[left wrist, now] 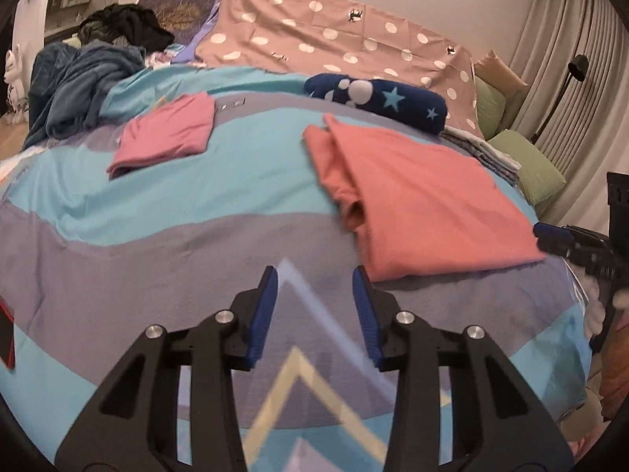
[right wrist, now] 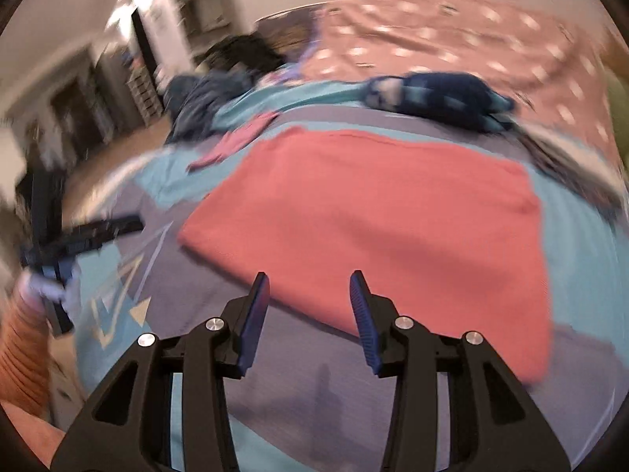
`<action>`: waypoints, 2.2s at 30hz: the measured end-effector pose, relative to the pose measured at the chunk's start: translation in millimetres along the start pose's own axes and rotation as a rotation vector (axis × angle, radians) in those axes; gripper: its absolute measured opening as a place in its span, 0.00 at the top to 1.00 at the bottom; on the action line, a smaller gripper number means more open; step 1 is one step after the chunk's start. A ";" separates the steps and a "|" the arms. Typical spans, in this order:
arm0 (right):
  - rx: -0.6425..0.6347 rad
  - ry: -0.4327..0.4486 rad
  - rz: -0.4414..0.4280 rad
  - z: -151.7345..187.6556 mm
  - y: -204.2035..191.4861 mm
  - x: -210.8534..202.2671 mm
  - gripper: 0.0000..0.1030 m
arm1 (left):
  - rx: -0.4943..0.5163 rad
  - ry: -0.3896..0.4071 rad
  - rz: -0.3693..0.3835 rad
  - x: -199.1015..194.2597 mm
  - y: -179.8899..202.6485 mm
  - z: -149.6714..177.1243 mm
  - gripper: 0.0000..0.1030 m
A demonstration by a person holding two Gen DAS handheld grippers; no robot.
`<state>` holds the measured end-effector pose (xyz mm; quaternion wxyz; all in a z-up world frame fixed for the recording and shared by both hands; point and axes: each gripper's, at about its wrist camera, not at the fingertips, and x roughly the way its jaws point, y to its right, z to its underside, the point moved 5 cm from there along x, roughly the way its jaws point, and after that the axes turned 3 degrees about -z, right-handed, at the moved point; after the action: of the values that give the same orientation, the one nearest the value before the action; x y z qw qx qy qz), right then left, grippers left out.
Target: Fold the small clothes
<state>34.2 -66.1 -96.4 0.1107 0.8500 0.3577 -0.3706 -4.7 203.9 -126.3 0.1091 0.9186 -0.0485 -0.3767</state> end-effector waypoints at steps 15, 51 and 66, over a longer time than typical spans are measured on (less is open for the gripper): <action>-0.705 -0.120 0.372 -10.9 -96.6 118.1 0.56 | -0.168 0.017 0.169 15.9 -34.3 16.4 0.59; -0.706 -0.053 0.318 -13.8 -121.6 144.3 0.96 | -0.155 -0.162 0.387 210.5 -3.9 -141.7 0.91; -0.685 -0.039 0.329 -13.1 -120.1 144.3 0.91 | -0.082 -0.152 0.332 174.0 -6.2 -119.7 0.49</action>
<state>26.2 102.1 -180.3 0.4532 0.8026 0.3176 -0.2228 203.3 199.7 -163.5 0.2032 0.8616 -0.1920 -0.4236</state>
